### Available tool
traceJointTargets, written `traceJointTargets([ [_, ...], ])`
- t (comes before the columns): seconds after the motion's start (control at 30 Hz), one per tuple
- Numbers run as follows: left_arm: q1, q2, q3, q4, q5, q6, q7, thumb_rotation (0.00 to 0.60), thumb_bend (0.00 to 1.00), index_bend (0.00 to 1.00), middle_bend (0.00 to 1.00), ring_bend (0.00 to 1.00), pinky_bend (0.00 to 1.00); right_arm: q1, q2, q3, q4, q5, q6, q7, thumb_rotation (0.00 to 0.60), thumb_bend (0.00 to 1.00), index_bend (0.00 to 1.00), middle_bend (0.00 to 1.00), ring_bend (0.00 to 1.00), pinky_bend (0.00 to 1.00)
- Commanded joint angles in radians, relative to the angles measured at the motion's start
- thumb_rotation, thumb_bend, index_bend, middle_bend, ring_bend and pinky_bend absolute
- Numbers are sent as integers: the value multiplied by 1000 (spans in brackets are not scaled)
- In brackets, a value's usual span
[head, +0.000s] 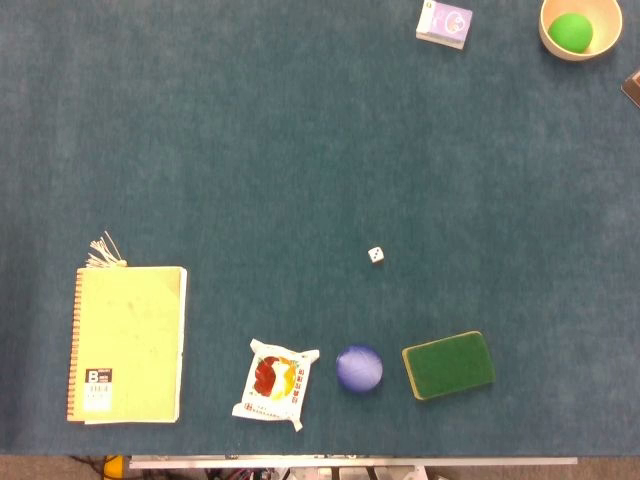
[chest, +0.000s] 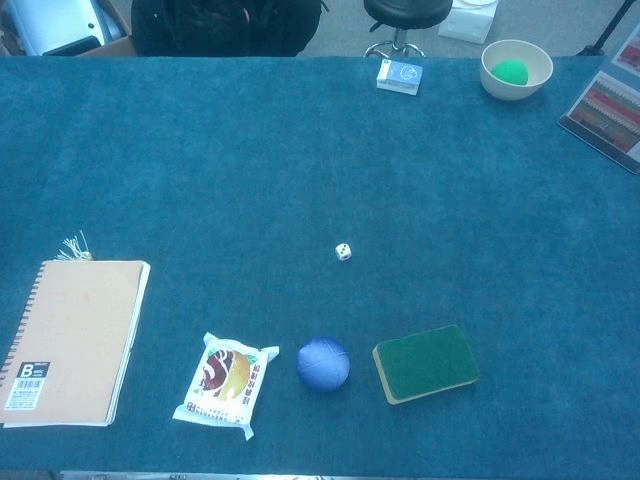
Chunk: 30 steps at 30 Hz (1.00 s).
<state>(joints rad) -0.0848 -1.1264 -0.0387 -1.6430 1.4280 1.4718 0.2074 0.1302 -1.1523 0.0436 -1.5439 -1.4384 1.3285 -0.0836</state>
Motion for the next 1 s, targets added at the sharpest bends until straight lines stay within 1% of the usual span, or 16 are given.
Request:
traceJointTargets([
  [0.03, 2, 4, 0, -3, -4, 0, 2, 600, 380, 444, 249, 95, 102, 1, -2, 3, 1, 3, 3, 0, 600, 33, 520, 311, 114, 73],
  [0.33, 1, 7, -2, -11, -11, -6, 4, 600, 380, 444, 249, 95, 112, 3, -2, 1, 3, 4, -1, 1, 600, 33, 520, 311, 113, 74],
  [0.43, 0, 6, -5, -6, -21, -12, 10, 600, 380, 444, 249, 95, 125, 6, -1, 3, 6, 11, -8, 10, 600, 33, 520, 311, 115, 100],
  [0.6, 4, 5, -9, -6, -39, -10, 31, 600, 379, 444, 249, 95, 127, 15, -1, 2, 14, 18, -31, 29, 600, 33, 520, 319, 177, 247],
  [0.7, 8, 9, -9, -12, -37, -3, 25, 600, 380, 444, 249, 95, 128, 22, -8, -9, 14, -5, -39, 35, 600, 33, 521, 326, 210, 356],
  [0.8, 7, 9, -14, -11, -33, 1, 9, 600, 380, 444, 250, 95, 132, 35, -21, -19, 21, -36, -47, 33, 600, 33, 520, 340, 248, 421],
  [0.9, 5, 11, -15, -4, -35, -6, -6, 600, 380, 444, 252, 95, 138, 68, -34, -17, 14, -49, -83, 1, 600, 33, 520, 364, 284, 476],
  [0.97, 4, 14, -18, -4, -41, -10, -13, 600, 380, 444, 252, 95, 139, 94, -43, -13, 4, -57, -111, -31, 600, 33, 520, 392, 330, 546],
  [1.0, 3, 15, -21, -3, -43, -9, -17, 600, 380, 444, 252, 95, 139, 109, -49, -11, 0, -64, -125, -47, 600, 33, 519, 414, 373, 596],
])
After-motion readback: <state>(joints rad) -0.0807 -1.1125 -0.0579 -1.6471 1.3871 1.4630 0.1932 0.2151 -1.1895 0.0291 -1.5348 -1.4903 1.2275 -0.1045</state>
